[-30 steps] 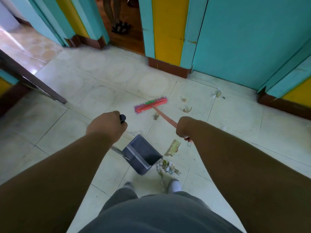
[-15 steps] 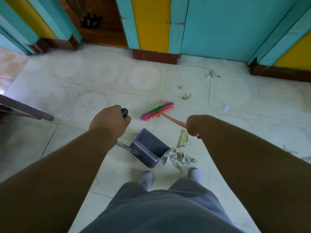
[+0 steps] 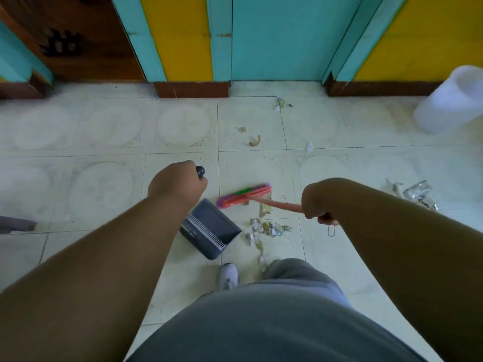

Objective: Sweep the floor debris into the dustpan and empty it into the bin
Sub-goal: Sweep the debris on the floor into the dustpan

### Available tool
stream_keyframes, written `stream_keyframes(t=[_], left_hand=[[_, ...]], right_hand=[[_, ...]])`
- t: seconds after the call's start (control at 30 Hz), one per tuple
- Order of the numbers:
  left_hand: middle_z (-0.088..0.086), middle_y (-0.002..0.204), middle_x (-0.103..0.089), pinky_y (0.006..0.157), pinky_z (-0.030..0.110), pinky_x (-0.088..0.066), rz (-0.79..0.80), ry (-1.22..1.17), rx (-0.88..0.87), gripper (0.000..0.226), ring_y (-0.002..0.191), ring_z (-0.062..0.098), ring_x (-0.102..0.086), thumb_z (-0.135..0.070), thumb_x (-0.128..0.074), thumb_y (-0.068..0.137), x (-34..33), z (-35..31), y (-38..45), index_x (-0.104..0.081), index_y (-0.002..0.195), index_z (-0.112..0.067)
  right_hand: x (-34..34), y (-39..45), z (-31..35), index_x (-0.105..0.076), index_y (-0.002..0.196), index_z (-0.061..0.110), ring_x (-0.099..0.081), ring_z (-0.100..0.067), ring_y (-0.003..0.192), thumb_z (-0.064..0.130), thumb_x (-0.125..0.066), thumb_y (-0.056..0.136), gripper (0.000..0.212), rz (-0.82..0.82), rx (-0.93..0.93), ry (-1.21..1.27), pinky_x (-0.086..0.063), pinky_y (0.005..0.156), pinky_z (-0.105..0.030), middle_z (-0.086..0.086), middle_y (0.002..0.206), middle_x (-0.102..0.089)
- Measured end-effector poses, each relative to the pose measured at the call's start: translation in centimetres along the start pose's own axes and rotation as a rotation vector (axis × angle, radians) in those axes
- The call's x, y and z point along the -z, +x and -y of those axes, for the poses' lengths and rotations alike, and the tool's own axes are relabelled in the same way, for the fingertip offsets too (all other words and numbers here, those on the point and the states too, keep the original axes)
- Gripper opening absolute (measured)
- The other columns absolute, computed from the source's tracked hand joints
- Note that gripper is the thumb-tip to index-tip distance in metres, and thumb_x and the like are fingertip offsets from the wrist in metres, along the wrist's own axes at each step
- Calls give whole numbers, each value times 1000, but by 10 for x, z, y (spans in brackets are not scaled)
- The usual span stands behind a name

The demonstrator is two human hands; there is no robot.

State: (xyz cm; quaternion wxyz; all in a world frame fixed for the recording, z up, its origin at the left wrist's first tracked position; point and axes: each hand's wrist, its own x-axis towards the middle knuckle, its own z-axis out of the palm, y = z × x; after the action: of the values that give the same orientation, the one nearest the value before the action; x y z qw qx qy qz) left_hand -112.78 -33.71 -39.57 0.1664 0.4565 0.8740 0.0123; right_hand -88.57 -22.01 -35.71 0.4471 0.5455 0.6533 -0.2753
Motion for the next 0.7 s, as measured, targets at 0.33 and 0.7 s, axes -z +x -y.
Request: stream_keyframes(t=[0.33, 0.7], left_hand=[[4, 68, -49, 62, 31, -38, 2, 42, -114, 27, 67, 24, -50, -32, -42, 96, 9, -30, 23, -45, 75, -16], [3, 67, -51, 58, 30, -38, -70, 82, -146, 26, 65, 22, -53, -35, -44, 98, 23, -79, 53, -53, 86, -14]], right_hand=[[42, -18, -36, -53, 92, 5, -46, -13, 40, 11, -51, 98, 9, -34, -61, 170, -39, 36, -21, -5, 64, -48], [54, 23, -82, -42, 110, 2, -39, -14, 52, 8, -41, 99, 12, -118, -115, 456, -35, 48, -24, -10, 68, -45]])
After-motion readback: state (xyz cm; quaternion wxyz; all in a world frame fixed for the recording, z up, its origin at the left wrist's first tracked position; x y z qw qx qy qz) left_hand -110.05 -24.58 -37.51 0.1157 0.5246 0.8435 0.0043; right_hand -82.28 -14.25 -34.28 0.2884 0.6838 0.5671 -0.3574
